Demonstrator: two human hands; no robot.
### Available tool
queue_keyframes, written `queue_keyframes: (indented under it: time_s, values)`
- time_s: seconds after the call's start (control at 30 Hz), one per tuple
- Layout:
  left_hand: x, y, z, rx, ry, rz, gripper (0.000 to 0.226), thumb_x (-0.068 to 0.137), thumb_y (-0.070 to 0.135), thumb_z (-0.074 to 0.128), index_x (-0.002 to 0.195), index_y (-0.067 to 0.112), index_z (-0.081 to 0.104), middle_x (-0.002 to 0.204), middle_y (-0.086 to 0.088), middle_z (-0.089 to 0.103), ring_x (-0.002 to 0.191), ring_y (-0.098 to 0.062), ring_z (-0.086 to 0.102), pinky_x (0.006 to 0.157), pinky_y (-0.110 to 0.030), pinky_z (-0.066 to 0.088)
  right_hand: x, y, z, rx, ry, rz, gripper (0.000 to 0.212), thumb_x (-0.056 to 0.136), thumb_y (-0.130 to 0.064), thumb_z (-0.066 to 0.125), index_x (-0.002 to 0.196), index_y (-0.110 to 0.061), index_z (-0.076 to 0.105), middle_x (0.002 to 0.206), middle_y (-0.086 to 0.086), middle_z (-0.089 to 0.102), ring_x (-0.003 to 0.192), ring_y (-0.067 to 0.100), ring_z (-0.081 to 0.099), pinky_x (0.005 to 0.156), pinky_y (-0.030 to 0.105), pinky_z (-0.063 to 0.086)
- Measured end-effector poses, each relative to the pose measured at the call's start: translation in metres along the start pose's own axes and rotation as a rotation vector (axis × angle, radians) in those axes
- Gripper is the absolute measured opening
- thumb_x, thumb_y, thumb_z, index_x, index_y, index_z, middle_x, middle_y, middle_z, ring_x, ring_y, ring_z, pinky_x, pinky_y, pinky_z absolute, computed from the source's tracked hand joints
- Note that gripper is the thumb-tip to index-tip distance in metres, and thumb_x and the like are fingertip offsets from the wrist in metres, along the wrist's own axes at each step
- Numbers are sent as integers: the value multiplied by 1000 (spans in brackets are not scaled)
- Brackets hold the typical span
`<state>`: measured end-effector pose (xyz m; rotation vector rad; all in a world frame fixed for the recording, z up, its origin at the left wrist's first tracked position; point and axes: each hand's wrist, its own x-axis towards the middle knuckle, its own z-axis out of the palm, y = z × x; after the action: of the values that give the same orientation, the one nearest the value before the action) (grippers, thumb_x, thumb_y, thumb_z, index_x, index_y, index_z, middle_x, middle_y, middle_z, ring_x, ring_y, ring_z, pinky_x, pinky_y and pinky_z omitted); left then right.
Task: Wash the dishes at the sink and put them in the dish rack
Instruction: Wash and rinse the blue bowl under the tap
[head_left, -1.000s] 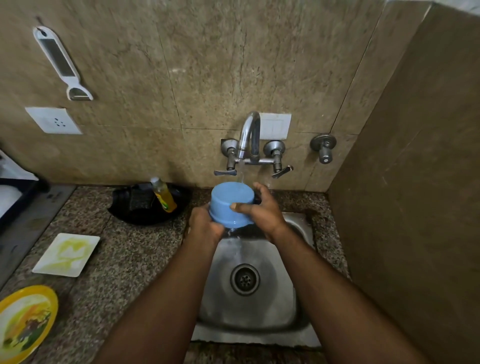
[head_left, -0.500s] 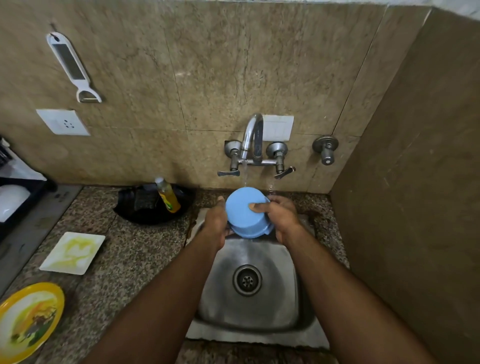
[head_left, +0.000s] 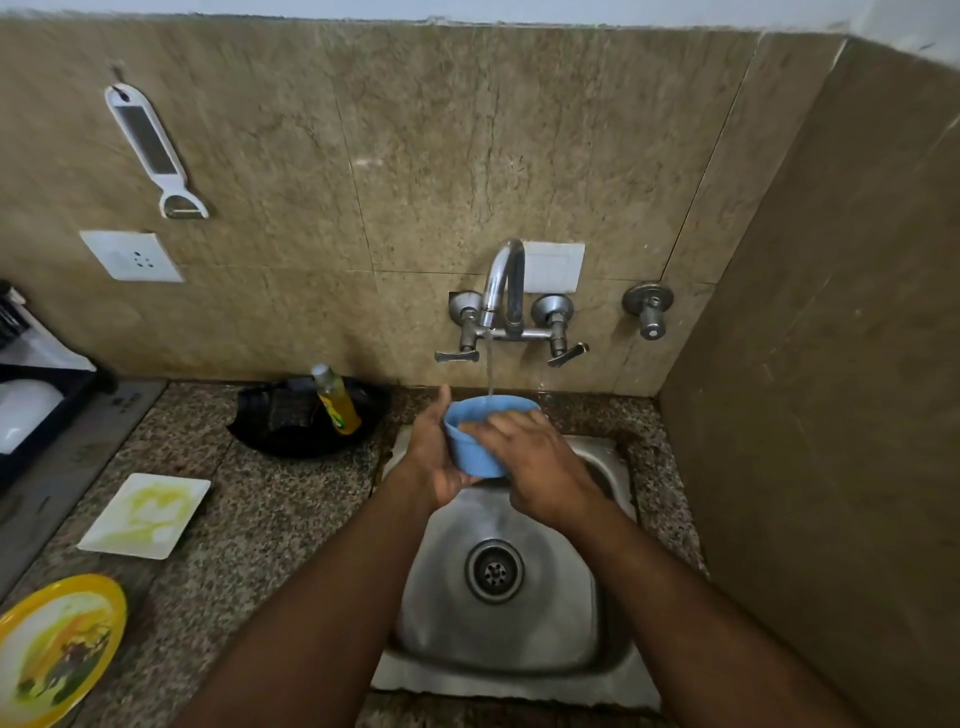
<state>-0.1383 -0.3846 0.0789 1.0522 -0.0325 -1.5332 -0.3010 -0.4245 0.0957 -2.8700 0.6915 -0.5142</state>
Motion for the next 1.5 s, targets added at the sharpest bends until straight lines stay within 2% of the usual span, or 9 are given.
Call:
queue_keyframes:
  time_s: [0.27, 0.37, 0.57, 0.87, 1.0, 1.1, 1.23, 1.4, 1.5]
  values:
    - [0, 0, -15, 172, 56, 88, 49, 92, 24, 62, 137, 5, 61, 129, -22, 70, 122, -42, 65, 104, -61, 51, -1, 24, 8, -225, -89, -77, 28, 61, -15, 79, 85, -25, 70, 74, -5, 69, 79, 25, 67, 85, 31, 32]
    - [-1, 8, -14, 156, 71, 146, 48, 86, 6, 59, 134, 0, 60, 127, -25, 70, 109, -40, 70, 97, -57, 56, 11, 28, 4, -299, -130, -42, 12, 72, -23, 72, 84, -23, 74, 74, -2, 72, 89, 27, 66, 103, 40, 34]
    - [-10, 19, -9, 291, 161, 244, 34, 90, -1, 50, 119, 5, 66, 94, -18, 72, 71, -29, 70, 47, -30, 56, 11, 18, 14, -394, -310, 19, 19, 85, -29, 65, 102, -31, 74, 90, -8, 73, 108, 20, 61, 110, 53, 29]
    - [0, 8, -22, 455, 160, 193, 25, 103, 8, 53, 126, 14, 60, 103, -17, 76, 78, -32, 78, 75, -47, 65, 16, 28, 18, -32, -142, 138, 41, 70, -20, 67, 108, -29, 79, 106, -8, 77, 114, 17, 64, 107, 40, 39]
    - [-1, -2, -30, 481, 164, 203, 37, 96, -6, 55, 125, 16, 62, 118, -15, 71, 100, -38, 74, 80, -57, 63, 16, 57, 5, 861, 334, 907, 25, 76, -3, 71, 85, -24, 82, 85, -4, 78, 85, 15, 73, 91, 42, 61]
    - [-2, -12, -34, 534, 184, 229, 48, 85, -13, 56, 112, 25, 68, 116, -11, 71, 106, -40, 70, 78, -61, 62, 33, 79, -14, 905, 508, 1157, 14, 69, -21, 60, 66, -24, 73, 65, 9, 68, 67, 24, 62, 70, 54, 60]
    - [7, -12, -35, 865, 218, 487, 45, 73, 8, 61, 113, 24, 74, 104, -4, 77, 104, -31, 74, 83, -54, 64, 65, 72, -41, 962, 458, 1143, 16, 68, -13, 57, 78, -9, 69, 78, 10, 70, 78, 34, 71, 71, 49, 62]
    - [-4, -5, -26, 1383, 179, 828, 82, 84, 41, 37, 160, 11, 33, 155, -10, 38, 134, -18, 43, 114, -29, 35, 56, 65, -31, 586, 306, 939, 55, 82, -9, 61, 136, -17, 63, 107, 1, 74, 98, 19, 69, 81, 26, 52]
    - [-14, -10, -32, 1507, 142, 945, 84, 91, 45, 43, 164, 10, 20, 163, -17, 24, 142, -25, 37, 118, -36, 35, 50, 63, -27, 411, 218, 847, 81, 84, -13, 66, 158, -17, 36, 112, 9, 71, 102, 26, 67, 87, 29, 54]
